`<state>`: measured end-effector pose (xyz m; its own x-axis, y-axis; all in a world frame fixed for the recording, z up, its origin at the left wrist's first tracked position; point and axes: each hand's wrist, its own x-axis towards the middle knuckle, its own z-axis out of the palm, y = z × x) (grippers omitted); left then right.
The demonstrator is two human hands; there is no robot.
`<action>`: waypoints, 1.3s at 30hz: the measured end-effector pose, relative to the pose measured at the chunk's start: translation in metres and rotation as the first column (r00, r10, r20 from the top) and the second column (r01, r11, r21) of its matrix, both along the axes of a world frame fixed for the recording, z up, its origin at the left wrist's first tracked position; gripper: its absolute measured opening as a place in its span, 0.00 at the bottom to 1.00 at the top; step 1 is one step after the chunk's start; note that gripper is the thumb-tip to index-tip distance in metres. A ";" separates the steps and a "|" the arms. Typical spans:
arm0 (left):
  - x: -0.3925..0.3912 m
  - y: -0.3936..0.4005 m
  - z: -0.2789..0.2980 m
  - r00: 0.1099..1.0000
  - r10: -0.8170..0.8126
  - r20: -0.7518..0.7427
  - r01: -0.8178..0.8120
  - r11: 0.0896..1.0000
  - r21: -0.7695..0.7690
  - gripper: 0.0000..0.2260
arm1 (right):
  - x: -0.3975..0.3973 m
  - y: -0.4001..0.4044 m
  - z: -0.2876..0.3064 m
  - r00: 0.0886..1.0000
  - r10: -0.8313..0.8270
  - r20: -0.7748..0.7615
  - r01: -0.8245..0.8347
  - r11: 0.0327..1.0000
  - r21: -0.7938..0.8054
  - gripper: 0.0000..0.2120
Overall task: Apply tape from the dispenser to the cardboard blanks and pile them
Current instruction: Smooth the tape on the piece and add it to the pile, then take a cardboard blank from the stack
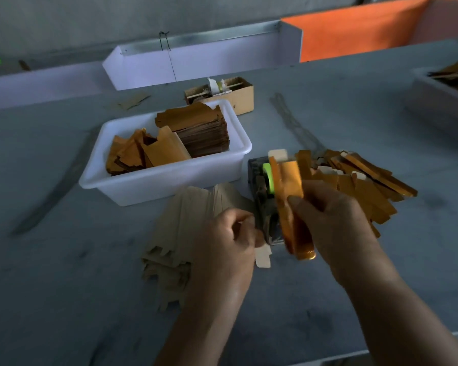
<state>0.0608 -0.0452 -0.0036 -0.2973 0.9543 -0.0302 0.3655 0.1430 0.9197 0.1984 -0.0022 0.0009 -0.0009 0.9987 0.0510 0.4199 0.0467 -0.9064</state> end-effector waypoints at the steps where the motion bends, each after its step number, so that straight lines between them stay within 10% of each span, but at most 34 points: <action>1: -0.004 0.001 -0.001 0.990 0.052 -0.130 -0.051 0.999 0.012 0.07 | 0.005 0.007 0.001 0.996 -0.058 0.063 0.055 0.998 0.044 0.06; 4: -0.019 0.003 -0.003 0.743 0.148 -0.652 -0.191 0.981 0.004 0.10 | 0.020 0.030 0.002 0.952 -0.208 0.227 0.171 0.971 0.169 0.11; 10: -0.017 0.014 -0.010 0.514 0.006 -0.858 -0.299 0.939 -0.172 0.28 | 0.032 0.056 -0.012 0.807 -0.260 0.530 0.245 0.964 0.101 0.10; 18: -0.037 0.019 -0.002 0.728 0.117 -0.676 -0.278 0.951 -0.135 0.08 | 0.022 0.020 -0.013 0.848 -0.365 0.385 0.282 0.925 0.254 0.12; 39: -0.057 0.009 0.004 0.861 0.155 -0.484 -0.264 0.950 -0.166 0.06 | -0.005 -0.019 -0.012 0.950 -0.233 0.208 0.180 0.953 0.244 0.10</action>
<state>0.0041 -0.0362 0.0007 -0.5213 0.8524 -0.0401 0.6763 0.4414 0.5897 0.1930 -0.0211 -0.0109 0.1658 0.9418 0.2923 0.6386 0.1233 -0.7596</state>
